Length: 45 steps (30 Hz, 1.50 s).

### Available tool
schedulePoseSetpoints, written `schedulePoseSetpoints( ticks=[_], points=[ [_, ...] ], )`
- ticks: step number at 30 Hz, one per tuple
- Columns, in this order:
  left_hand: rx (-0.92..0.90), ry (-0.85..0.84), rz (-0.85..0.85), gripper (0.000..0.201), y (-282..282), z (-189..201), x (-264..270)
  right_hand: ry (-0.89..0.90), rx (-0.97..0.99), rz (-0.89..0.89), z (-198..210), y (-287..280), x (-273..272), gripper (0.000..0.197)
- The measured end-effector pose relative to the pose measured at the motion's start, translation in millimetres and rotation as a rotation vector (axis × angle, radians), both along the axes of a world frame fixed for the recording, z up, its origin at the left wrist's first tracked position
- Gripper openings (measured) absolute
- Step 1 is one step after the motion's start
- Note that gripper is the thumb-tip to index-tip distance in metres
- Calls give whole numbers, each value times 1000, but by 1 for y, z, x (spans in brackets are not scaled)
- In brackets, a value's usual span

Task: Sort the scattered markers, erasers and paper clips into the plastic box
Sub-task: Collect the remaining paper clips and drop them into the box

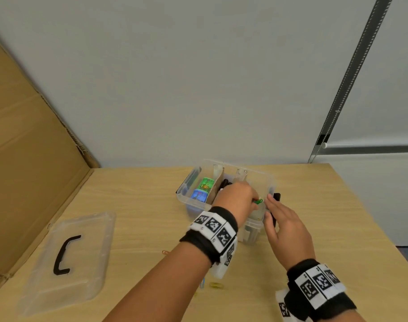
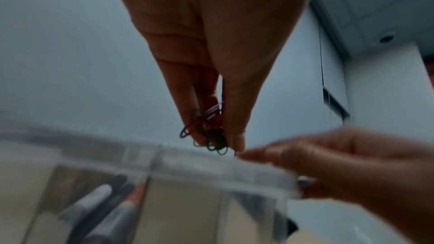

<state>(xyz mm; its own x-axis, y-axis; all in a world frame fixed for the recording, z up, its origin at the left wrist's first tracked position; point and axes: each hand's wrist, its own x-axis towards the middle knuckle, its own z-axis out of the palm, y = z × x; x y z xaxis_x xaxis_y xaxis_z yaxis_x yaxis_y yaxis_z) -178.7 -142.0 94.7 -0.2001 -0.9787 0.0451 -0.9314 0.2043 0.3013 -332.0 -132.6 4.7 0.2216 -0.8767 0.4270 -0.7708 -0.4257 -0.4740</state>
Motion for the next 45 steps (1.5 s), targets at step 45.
schedulePoseSetpoints(
  ticks=[45],
  points=[
    [279,100,236,40,136,-126,150,379,551,440,-44,74,150,33]
  ],
)
